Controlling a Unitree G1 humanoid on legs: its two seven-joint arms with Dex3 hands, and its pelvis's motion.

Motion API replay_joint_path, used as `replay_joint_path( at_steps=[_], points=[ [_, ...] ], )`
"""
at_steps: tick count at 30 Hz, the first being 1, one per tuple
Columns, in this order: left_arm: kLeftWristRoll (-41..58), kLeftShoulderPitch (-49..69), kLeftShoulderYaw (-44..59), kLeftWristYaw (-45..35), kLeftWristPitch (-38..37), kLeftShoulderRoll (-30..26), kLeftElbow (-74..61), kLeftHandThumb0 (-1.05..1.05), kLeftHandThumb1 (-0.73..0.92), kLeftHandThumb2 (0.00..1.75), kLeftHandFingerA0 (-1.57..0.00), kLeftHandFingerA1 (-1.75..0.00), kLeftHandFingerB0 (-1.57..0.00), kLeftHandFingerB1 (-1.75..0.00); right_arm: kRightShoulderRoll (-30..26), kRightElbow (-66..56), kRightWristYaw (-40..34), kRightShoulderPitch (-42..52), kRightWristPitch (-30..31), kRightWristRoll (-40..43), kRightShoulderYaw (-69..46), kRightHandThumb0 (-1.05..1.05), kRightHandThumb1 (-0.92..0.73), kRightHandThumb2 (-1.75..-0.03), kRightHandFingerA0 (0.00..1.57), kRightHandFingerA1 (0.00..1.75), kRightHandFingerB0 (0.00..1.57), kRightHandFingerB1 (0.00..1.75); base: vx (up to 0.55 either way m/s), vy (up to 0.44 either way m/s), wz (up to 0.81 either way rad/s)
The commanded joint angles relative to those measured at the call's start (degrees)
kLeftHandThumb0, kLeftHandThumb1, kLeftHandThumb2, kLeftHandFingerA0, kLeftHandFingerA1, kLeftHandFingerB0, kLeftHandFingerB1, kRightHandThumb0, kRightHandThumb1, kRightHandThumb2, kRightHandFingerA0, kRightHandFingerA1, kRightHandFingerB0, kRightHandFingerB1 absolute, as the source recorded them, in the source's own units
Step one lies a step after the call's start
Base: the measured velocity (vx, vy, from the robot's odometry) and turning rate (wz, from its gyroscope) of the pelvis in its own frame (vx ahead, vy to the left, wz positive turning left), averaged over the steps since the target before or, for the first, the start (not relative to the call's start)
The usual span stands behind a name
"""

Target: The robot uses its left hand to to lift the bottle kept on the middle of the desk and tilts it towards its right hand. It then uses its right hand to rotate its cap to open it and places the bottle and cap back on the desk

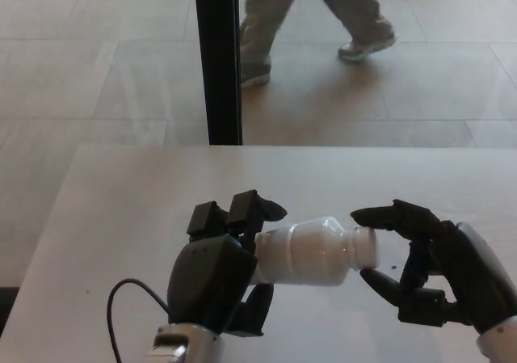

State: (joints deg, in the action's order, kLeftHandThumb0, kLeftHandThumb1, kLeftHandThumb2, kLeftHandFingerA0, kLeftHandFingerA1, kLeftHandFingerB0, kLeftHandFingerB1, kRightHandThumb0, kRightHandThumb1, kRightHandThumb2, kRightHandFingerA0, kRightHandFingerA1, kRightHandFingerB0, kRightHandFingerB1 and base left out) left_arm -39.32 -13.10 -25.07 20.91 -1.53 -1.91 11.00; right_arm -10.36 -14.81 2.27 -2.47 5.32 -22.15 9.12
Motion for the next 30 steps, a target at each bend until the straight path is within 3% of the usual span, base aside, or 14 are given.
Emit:
replay_joint_path(
  at_steps=[1,9,13,21,25,27,29,30],
  points=[
    [-0.7,-0.6,0.2,1.5,-1.0,0.0,0.3,0.14,0.42,1.47,-1.01,-1.72,-0.89,-1.41,-0.9,0.8,-0.9,0.3,-1.1,-1.4,0.0,-0.34,-0.66,-0.7,0.95,1.68,0.89,0.76,0.0,0.0,0.0],
    [0.1,-0.1,0.8,2.4,-1.6,0.4,0.4,0.16,0.41,1.47,-1.05,-1.75,-0.9,-1.46,-1.1,2.6,-2.5,0.2,-4.2,-1.9,-0.1,-0.31,-0.69,-0.74,0.95,1.69,0.87,1.05,0.0,0.0,0.0],
    [0.5,-0.4,1.1,2.1,-1.9,0.6,0.5,0.17,0.4,1.51,-1.02,-1.75,-0.89,-1.48,0.1,3.6,-4.4,0.3,-6.9,-0.6,-1.0,-0.18,-0.63,-0.88,0.92,1.68,0.87,1.16,0.0,0.0,0.0],
    [-0.4,-0.4,1.0,2.0,-1.8,0.3,0.3,0.13,0.42,1.44,-1.01,-1.74,-0.88,-1.45,2.6,6.6,-11.5,0.2,-13.7,-3.0,-2.0,-0.16,-0.59,-0.88,0.96,1.67,0.88,1.07,0.0,0.0,0.0],
    [-0.4,-0.7,0.9,3.2,-2.9,0.3,1.2,0.14,0.41,1.43,-1.03,-1.74,-0.89,-1.45,3.5,8.7,-17.1,-0.4,-19.2,-4.7,-2.7,-0.14,-0.61,-0.87,0.93,1.62,0.9,1.05,0.0,0.0,0.0],
    [-0.1,-0.6,0.8,2.6,-2.6,0.5,1.0,0.14,0.41,1.46,-1.02,-1.75,-0.89,-1.46,3.9,11.0,-22.7,-1.2,-25.0,-6.4,-3.4,-0.13,-0.61,-0.83,0.94,1.58,0.9,1.0,0.0,0.0,0.0],
    [-0.3,-0.5,0.7,2.6,-2.5,0.4,0.9,0.18,0.42,1.4,-0.91,-1.75,-0.86,-1.5,3.9,12.4,-25.7,-1.9,-28.4,-7.4,-3.7,-0.13,-0.62,-0.78,0.91,1.37,0.9,0.96,0.0,0.0,0.0],
    [-0.3,-0.5,0.7,2.6,-2.4,0.5,1.0,0.13,0.42,1.46,-1.03,-1.75,-0.89,-1.46,3.9,12.7,-27.5,-2.2,-29.4,-8.5,-3.9,-0.14,-0.63,-0.74,0.92,1.25,0.89,0.95,0.0,0.0,0.0]
  ],
)
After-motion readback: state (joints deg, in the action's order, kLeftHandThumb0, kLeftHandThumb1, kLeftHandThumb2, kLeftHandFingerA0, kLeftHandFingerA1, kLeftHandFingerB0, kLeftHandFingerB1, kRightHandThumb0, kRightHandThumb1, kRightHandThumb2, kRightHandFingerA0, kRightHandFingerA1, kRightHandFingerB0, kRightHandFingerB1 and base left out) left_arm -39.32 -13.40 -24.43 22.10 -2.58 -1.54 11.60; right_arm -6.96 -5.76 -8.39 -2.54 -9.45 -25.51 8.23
